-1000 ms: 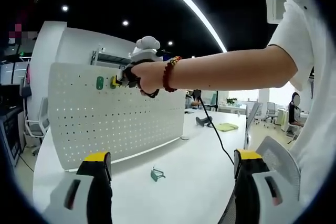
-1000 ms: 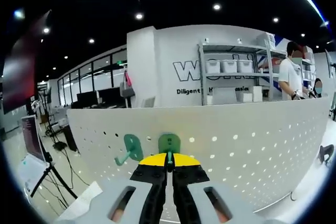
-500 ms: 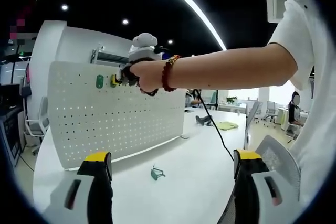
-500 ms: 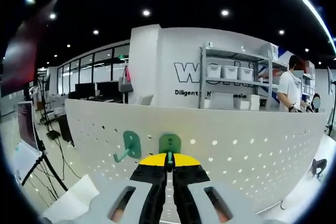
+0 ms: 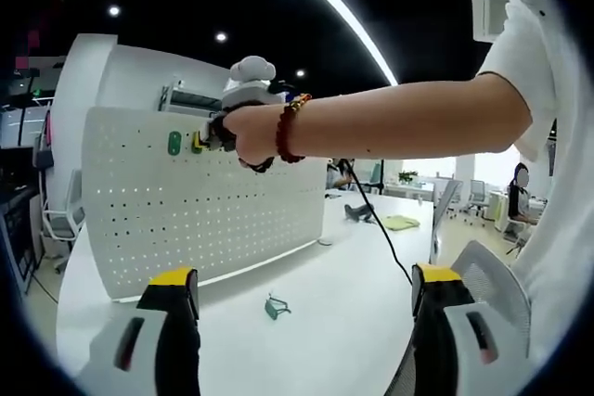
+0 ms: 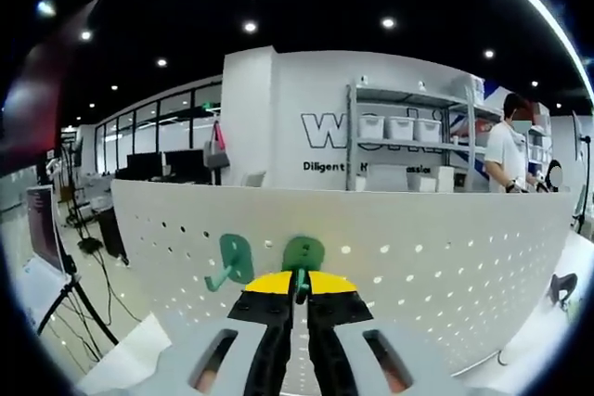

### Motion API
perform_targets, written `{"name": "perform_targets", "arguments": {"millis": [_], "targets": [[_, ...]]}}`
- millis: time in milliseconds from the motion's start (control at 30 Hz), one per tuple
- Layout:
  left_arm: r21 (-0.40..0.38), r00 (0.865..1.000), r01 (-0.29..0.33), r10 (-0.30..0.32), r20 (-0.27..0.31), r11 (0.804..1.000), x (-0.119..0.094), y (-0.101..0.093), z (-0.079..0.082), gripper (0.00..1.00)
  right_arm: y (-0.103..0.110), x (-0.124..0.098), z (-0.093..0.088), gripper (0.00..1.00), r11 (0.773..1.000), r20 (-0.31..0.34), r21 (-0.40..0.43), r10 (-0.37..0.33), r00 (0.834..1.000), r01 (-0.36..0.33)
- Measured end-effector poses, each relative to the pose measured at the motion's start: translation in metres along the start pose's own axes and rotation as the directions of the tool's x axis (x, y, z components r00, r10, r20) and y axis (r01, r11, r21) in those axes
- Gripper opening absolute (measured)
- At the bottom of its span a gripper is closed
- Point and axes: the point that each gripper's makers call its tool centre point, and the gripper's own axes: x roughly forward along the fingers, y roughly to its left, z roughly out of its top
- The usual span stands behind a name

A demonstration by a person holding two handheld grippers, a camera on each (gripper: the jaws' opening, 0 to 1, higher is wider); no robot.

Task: Insert the hook assembly into the mounting plate slot until the hook locks in place.

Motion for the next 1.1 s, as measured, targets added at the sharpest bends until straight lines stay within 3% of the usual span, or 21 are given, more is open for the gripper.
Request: {"name": "perform_targets", "arguments": {"millis": [133,200,300,667,800,1100], "targets": [[-0.004,1.0,0.001,-0.001,0.0,1.0,-0.0008,0.0002,-0.001,0.98,-0.0003,0.0008,-0.0001,0.02,1.0,-0.008,-0.02,0.009,1.0,-0.01],[-0.008,1.0,0.0,0.0,-0.006,1.0,-0.0009,0.0008,-0.0028,0.97,-0.0043,-0.0002,0.0026,0.01,0.996,0.0,-0.091,-0.008,1.0,0.008],[-0.013,1.0,0.001,-0.001,-0.003,1.0,-0.0001,0.0007,-0.003,0.97,-0.0034,-0.0003,0.0006,0.01,0.994,-0.003,-0.109,-0.011,1.0,0.01],[-0.014,1.0,-0.003,0.003,-0.004,1.0,-0.0016,0.0022,-0.003,0.97,-0.0027,0.0018,-0.0022,0.01,0.997,0.004,-0.072,-0.033,0.999,0.033],[-0.017,1.0,-0.009,0.009,-0.007,1.0,-0.0033,0.0043,-0.0043,0.96,-0.0022,0.0025,-0.0031,0.01,0.995,0.004,-0.095,-0.033,0.999,0.033],[-0.016,1.0,0.001,-0.001,-0.006,1.0,-0.0011,0.0011,-0.0034,0.96,0.002,0.0026,0.0,0.07,0.998,0.001,-0.053,0.016,1.0,-0.016]]}}
